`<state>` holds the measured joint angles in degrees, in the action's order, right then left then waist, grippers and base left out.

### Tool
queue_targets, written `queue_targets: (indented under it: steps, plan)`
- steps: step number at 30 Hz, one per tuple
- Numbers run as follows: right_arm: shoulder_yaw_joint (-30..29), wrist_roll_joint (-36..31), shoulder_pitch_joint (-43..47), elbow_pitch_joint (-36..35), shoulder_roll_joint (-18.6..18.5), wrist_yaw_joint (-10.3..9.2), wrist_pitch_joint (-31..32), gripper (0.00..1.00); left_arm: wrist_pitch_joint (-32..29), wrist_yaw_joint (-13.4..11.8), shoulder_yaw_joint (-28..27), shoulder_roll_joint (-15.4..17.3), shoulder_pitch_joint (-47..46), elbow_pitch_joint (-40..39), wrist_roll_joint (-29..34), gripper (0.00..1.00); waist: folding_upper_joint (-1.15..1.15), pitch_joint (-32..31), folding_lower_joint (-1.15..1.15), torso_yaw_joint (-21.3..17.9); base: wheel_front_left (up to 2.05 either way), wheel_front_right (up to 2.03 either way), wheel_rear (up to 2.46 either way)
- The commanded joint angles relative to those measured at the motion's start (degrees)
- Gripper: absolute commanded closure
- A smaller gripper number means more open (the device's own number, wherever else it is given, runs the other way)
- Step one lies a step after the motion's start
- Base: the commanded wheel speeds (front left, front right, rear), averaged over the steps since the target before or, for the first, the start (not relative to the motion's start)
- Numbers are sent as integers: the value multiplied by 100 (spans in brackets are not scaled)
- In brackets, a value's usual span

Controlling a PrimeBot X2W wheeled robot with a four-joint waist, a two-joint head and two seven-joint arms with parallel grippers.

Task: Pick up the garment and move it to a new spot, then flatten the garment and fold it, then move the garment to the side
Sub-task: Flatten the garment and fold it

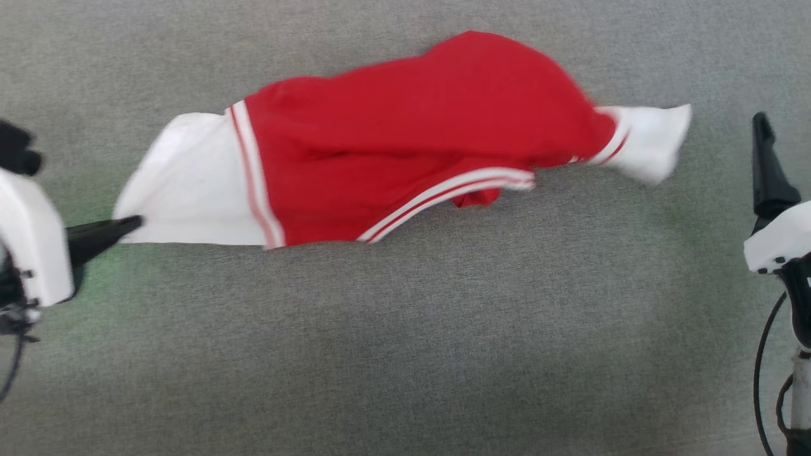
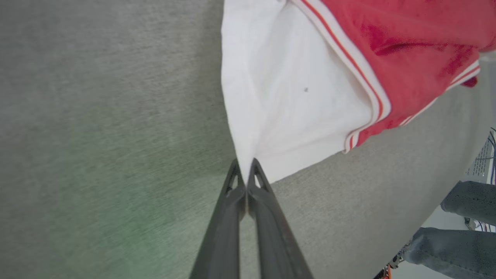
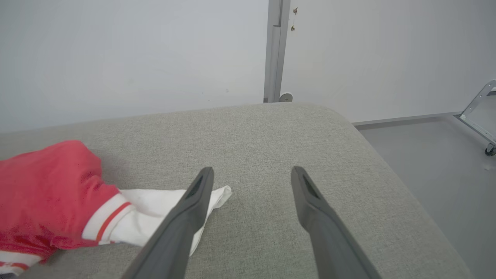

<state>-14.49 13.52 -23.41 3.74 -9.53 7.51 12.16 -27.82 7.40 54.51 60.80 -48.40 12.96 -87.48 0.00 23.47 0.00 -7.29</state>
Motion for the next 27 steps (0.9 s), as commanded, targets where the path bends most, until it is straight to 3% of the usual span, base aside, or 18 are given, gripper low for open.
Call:
queue_targets:
  steps: [1,7,8,9,10,14,20,27]
  plan:
    - [64,32,86,-37,-54,-4,58,0,147,10,-31,128,142,104,56,100,0,-27,0,40,0,0,0]
    - [273,111,173,-96,-154,-4,224,0,539,10,-53,-52,257,196,39,100,0,-70,0,102,0,0,0]
    - [354,112,185,-106,-204,-4,269,0,637,10,-65,-111,254,224,84,69,0,-81,0,117,0,0,0]
    - [451,164,194,-122,-241,-4,322,0,725,10,-68,-169,247,252,104,15,0,-88,0,127,0,0,0]
    - [545,188,218,-134,-302,-4,399,0,817,10,-63,-218,240,254,159,0,0,-95,0,131,0,0,0]
    - [1030,274,402,-201,-670,-5,881,0,1421,11,-75,-302,235,315,558,0,0,-112,0,169,0,0,0]
    - [1715,416,498,-347,-1378,-5,1610,0,2845,5,-59,-494,479,547,1339,0,0,-81,0,326,0,0,0]
    - [2285,603,113,-78,-1955,-5,2091,0,3925,-315,7,-893,870,343,1889,0,0,37,0,686,0,0,0]
